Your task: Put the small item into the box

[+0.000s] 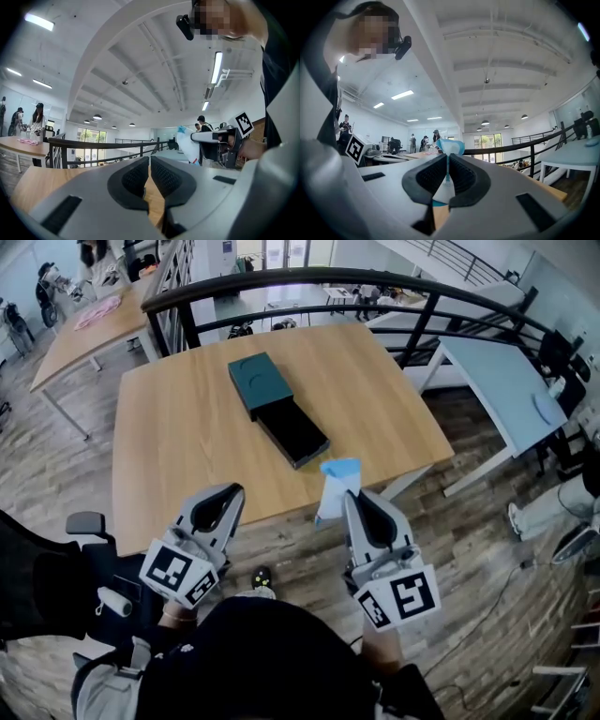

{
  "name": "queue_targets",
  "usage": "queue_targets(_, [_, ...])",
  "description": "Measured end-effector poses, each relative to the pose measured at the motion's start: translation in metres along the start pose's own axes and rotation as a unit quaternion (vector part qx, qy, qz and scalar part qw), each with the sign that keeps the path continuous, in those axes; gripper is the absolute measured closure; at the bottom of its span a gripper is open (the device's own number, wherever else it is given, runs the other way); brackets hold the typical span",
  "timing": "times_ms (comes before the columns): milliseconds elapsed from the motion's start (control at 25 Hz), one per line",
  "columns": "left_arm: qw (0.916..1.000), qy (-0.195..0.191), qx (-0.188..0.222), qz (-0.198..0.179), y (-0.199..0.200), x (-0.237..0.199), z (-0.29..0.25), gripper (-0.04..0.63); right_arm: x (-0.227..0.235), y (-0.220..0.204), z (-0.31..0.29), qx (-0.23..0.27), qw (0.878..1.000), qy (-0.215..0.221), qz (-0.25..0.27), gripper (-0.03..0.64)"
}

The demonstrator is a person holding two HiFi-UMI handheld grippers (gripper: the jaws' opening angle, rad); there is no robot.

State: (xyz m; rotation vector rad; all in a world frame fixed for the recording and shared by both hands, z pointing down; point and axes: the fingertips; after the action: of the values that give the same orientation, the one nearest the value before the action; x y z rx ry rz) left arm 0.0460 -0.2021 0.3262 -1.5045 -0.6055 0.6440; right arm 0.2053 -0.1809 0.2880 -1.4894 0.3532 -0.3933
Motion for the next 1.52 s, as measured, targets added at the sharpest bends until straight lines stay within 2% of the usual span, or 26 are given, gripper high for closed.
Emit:
queue_targets(600, [0.9999,-0.009,-0.005,-0.003,0.003,-0.106,-0.041,0.569,0.013,-0.01,-0.111,-0.013,1.0,-0.016,0.004,0.586])
queue_targets(960, [0.9998,-0.012,-0.012,0.012,-0.005,-0.134,-0.057,0.569,0.017,-0.02,-0.148,-0.027,1.0,-0.014,0.0,0.586])
queue_targets(1160, [0.9998,0.008,-0.011,0.013,0.005,-0.151,-0.083,0.568,0.043,-0.014,-0.176,-0.032,0.999,0.001,0.0,0.586])
queue_targets(1520, [0.9982,0.055,-0.017,0.015,-0.004,-0.187,-0.126,0.569,0.084,-0.036,-0.239,-0.046,0.998,0.048,-0.006,0.586])
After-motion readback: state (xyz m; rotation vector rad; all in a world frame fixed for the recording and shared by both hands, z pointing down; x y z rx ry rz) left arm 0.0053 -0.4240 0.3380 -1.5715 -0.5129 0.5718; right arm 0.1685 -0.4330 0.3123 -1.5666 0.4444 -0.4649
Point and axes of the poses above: the fingertips, and each gripper's own axes: z backward along the fingers, x to its right, y out of its top, and after that the axes turned 3 degrees about -y, right-handed
